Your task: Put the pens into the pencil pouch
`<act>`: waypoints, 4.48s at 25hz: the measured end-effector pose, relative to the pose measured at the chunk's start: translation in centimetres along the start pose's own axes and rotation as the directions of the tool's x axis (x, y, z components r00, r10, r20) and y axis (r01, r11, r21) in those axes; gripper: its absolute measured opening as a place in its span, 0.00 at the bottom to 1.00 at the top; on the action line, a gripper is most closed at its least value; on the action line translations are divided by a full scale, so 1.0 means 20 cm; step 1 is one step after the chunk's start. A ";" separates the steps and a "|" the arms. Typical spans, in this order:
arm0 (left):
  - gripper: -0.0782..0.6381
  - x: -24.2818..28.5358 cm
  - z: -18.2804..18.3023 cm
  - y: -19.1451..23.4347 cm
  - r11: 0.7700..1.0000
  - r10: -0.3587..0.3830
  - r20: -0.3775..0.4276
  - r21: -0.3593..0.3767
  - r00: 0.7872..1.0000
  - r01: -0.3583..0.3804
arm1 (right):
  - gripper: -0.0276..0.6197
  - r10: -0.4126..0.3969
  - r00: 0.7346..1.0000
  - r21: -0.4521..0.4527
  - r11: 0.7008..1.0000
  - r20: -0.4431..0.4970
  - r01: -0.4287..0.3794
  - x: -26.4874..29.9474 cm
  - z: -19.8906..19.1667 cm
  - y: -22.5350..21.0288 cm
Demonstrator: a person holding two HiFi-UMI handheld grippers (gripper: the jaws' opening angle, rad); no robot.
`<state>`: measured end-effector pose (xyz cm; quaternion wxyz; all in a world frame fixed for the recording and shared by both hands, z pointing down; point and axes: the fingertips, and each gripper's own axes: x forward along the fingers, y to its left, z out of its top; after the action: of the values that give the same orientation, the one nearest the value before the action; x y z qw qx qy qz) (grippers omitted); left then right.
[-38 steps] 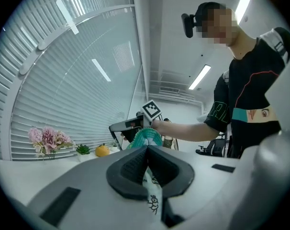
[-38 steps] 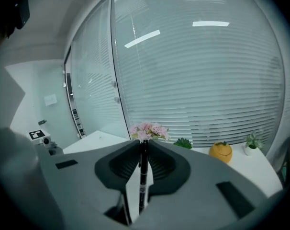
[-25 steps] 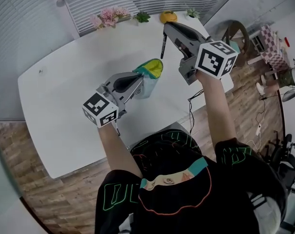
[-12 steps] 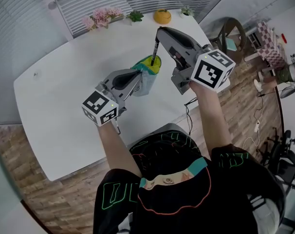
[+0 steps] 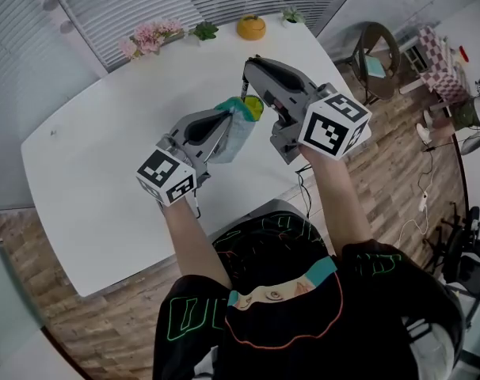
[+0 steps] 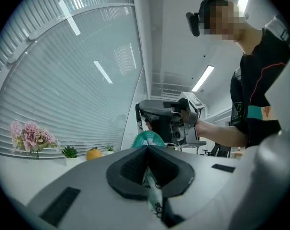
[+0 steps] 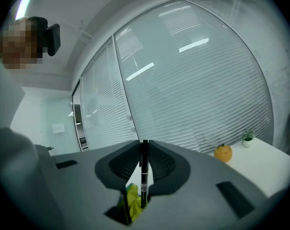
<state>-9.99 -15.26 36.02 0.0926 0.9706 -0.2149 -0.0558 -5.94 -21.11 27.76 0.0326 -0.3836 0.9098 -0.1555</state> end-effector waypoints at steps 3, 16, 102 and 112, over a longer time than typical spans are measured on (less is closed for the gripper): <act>0.11 0.07 -0.02 0.01 1.000 0.029 -0.011 -0.002 1.000 -0.029 | 0.14 -0.005 1.000 0.021 1.000 -0.006 0.006 -0.07 0.01 -0.08; 0.11 0.43 0.01 0.01 0.990 0.138 0.016 -0.016 0.990 -0.138 | 0.13 0.053 0.998 0.201 0.979 -0.034 -0.045 -0.36 0.15 -0.41; 0.10 0.73 -0.16 -0.11 0.963 0.264 0.066 -0.069 0.962 -0.260 | 0.23 0.022 0.566 -0.084 0.984 -0.824 -0.160 0.36 -0.94 -1.55; 0.10 0.76 -0.22 -0.14 0.970 0.235 0.004 -0.063 0.972 -0.235 | 0.13 0.003 0.511 -0.090 0.984 -0.860 -0.156 0.37 -1.03 -1.60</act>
<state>5.55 -18.62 38.75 0.1276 0.9347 -0.3269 -0.0566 7.12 -42.00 57.63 -0.4425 -0.2164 0.8333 -0.2511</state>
